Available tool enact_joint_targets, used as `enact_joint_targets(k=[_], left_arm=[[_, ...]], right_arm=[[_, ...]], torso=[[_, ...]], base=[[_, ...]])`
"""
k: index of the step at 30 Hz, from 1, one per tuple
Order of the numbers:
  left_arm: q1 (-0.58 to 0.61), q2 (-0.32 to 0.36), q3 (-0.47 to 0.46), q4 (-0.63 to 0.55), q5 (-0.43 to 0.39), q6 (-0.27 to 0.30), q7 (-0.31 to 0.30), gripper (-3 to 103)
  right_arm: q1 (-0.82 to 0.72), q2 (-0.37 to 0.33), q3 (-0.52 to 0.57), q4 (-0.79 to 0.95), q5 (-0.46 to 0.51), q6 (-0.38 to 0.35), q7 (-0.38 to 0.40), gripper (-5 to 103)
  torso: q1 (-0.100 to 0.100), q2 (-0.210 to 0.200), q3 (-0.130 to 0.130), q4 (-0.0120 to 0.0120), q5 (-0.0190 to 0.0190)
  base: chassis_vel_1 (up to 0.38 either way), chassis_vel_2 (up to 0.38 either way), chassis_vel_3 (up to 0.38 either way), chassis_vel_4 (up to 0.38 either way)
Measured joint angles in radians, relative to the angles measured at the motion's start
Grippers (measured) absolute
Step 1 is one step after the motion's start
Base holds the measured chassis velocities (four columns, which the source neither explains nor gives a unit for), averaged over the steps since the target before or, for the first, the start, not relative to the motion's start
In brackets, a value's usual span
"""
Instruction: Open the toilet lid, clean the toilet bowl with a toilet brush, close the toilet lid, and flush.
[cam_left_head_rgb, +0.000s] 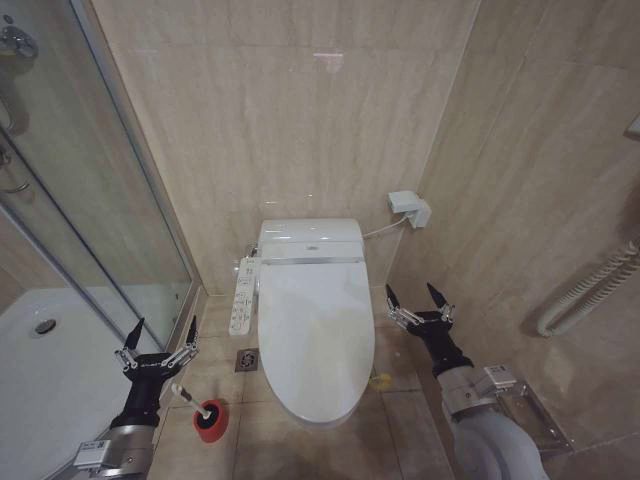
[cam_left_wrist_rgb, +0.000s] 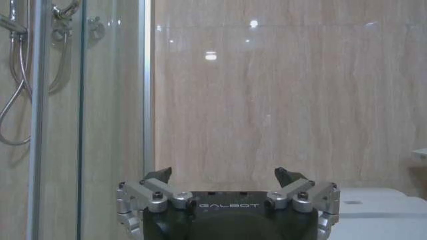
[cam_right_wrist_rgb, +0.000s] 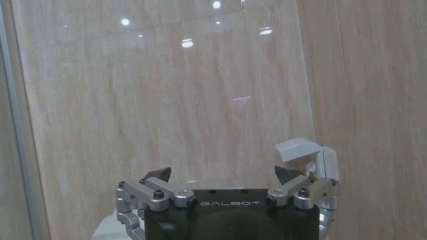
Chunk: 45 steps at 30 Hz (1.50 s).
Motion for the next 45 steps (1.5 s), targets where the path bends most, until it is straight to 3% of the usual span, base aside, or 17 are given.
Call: enact_joint_targets(k=[25,45], left_arm=[[0.0,0.0,0.0,0.0,0.0,0.0,0.0,100],[0.0,0.0,0.0,0.0,0.0,0.0,0.0,100]], right_arm=[[0.0,0.0,0.0,0.0,0.0,0.0,0.0,100],[0.0,0.0,0.0,0.0,0.0,0.0,0.0,100]], torso=[[0.0,0.0,0.0,0.0004,0.0],[0.0,0.0,0.0,0.0004,-0.0001]], base=[[0.051,0.031,-0.046,-0.031],[0.091,-0.087,-0.088,0.085]])
